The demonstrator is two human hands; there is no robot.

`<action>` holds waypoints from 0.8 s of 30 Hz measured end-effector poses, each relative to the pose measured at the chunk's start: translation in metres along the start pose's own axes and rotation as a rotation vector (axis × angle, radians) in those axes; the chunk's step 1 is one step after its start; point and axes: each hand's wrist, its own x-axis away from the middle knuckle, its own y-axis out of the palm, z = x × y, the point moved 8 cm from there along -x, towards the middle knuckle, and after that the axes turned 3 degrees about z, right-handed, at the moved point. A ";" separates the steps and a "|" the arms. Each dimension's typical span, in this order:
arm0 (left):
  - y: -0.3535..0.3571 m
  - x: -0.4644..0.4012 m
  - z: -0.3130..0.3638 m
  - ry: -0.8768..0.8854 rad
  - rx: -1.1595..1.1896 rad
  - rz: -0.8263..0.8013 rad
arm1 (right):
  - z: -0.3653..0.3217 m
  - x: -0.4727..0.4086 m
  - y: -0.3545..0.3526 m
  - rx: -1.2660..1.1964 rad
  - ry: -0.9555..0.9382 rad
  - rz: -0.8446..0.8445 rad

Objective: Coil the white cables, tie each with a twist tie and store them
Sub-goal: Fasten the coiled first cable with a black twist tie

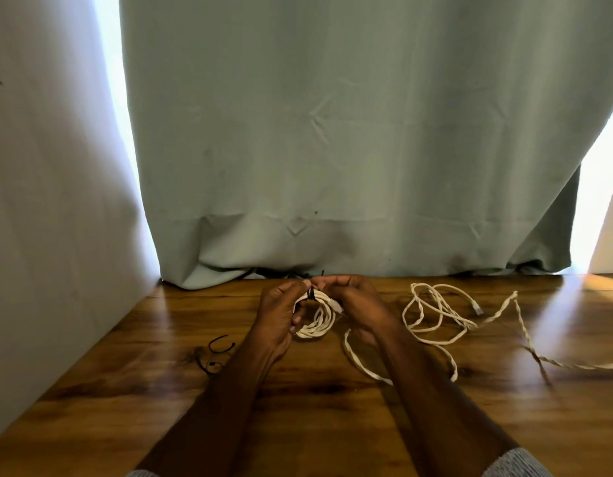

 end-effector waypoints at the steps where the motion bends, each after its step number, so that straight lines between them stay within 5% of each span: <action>1: 0.001 0.001 0.000 0.002 -0.004 -0.011 | 0.000 -0.001 -0.002 -0.010 0.015 0.009; 7: 0.016 0.006 0.000 0.021 -0.051 -0.123 | 0.004 -0.007 -0.021 -0.004 0.080 0.124; 13: 0.023 0.007 -0.007 0.017 -0.129 -0.158 | 0.010 -0.011 -0.020 0.155 0.084 0.046; 19: 0.037 0.015 -0.008 0.079 -0.230 -0.236 | -0.006 -0.011 -0.033 0.508 -0.053 0.158; 24: 0.027 0.009 -0.005 0.119 -0.237 -0.103 | -0.016 -0.010 -0.025 0.437 -0.282 0.276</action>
